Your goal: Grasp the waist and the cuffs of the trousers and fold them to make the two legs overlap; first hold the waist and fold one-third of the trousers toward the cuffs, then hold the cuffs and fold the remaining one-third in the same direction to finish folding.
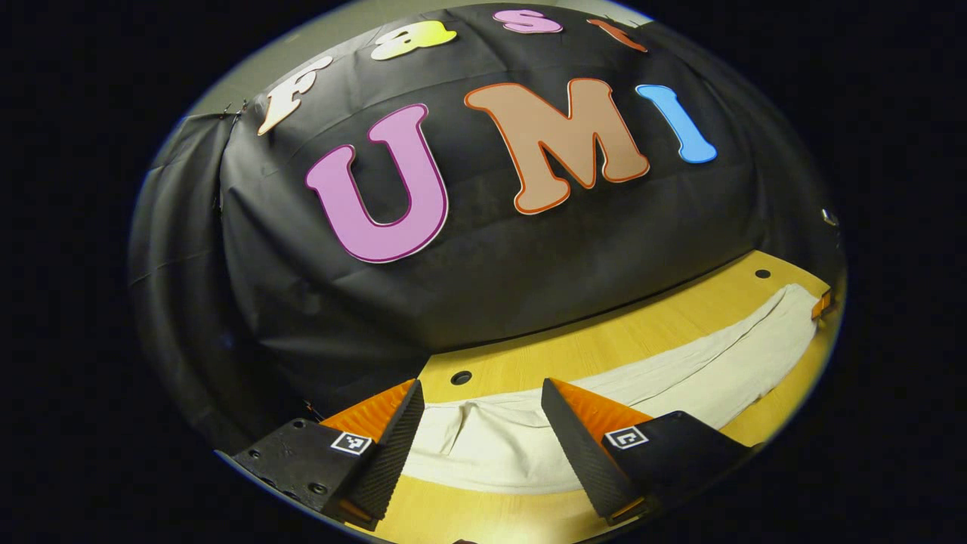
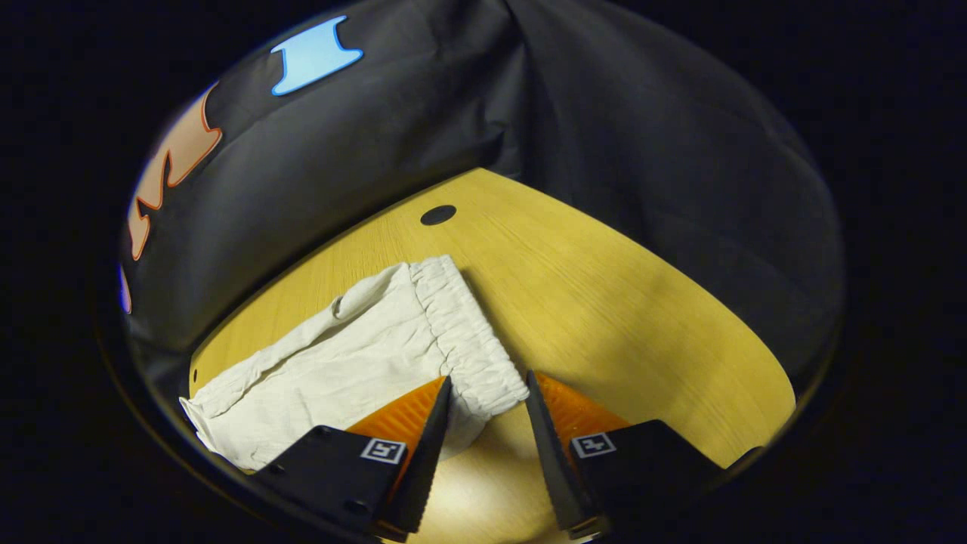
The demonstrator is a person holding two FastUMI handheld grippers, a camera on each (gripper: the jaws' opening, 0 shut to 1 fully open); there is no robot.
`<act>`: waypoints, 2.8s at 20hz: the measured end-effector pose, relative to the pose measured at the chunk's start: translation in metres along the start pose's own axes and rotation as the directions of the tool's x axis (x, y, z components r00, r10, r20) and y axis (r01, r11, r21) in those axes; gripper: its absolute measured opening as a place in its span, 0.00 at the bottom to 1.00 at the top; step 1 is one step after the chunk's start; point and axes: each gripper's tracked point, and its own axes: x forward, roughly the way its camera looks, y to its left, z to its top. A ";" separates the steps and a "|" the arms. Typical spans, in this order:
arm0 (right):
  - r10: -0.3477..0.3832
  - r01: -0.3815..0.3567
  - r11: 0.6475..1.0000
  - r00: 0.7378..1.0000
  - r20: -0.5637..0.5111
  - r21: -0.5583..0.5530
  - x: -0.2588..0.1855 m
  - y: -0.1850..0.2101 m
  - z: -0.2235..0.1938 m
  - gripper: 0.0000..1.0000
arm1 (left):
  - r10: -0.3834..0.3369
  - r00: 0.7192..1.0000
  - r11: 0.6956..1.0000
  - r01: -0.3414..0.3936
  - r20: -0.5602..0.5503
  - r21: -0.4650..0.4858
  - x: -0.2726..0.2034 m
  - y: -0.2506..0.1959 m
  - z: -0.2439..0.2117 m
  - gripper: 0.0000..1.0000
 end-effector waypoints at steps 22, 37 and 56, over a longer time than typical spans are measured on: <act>0.194 -0.148 0.966 0.956 0.220 -0.211 -0.105 0.139 0.078 0.15 | 0.013 1.000 0.998 -0.012 0.012 -0.066 0.004 0.059 -0.025 0.95; 0.338 -0.242 0.905 0.909 0.244 -0.351 -0.167 0.309 0.030 0.15 | 0.082 0.996 0.990 -0.086 -0.035 -0.111 0.003 0.178 -0.088 0.96; 0.424 -0.404 0.766 0.902 -0.079 -0.500 -0.149 0.371 -0.175 0.76 | 0.033 0.992 0.983 -0.055 -0.125 -0.177 0.032 0.223 -0.166 0.96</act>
